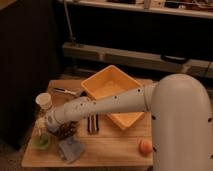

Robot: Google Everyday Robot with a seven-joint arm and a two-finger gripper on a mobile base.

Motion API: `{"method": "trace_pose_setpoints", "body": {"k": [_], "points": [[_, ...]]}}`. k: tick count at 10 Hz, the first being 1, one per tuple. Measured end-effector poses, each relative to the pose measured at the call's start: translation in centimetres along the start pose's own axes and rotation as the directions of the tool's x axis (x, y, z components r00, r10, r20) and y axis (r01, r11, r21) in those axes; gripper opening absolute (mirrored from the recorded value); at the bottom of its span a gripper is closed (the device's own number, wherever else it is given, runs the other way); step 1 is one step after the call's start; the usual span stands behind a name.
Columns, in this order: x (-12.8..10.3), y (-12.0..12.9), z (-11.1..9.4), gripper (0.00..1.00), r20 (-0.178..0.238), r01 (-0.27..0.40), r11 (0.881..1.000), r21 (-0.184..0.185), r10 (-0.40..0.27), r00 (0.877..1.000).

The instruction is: Place fork in plastic cup

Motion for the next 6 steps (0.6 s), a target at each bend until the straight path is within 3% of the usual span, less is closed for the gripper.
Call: {"method": "trace_pose_setpoints", "body": {"k": [2,3,6], "points": [[0.12,0.06,0.06,0.62,0.003,0.007,1.0,-0.009,-0.007,1.0],[0.25,0.06,0.0,0.75,0.01,0.015,1.0,-0.015,-0.015,1.0],[0.4,0.13,-0.4,0.8,0.045,0.047,0.999,-0.014,-0.046,0.998]]}}
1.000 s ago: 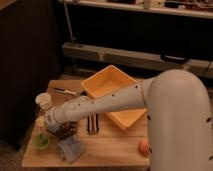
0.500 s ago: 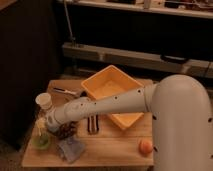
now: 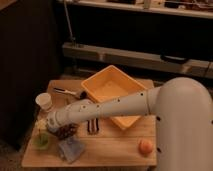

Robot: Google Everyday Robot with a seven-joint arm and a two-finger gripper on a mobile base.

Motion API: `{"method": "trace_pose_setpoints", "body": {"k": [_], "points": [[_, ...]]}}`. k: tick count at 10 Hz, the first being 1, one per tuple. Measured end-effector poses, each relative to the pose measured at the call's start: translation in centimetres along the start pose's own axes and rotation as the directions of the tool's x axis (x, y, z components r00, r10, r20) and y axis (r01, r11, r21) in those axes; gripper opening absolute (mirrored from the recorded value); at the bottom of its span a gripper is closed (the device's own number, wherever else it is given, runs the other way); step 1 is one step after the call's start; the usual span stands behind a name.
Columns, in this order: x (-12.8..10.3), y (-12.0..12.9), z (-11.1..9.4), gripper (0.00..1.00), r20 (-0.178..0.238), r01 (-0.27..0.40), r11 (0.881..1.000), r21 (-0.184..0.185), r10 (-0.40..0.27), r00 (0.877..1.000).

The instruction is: Place fork in plastic cup

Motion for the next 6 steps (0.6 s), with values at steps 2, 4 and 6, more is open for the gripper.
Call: {"method": "trace_pose_setpoints", "body": {"k": [2,4,6], "points": [[0.09,-0.1,-0.55,0.8,0.028,0.002,1.0,0.022,-0.003,1.0],[0.16,-0.26,-0.82,0.8,0.037,-0.003,1.0,0.026,0.002,0.999],[0.15,-0.47,-1.01,0.8,0.04,-0.006,1.0,0.026,0.005,0.999]]}}
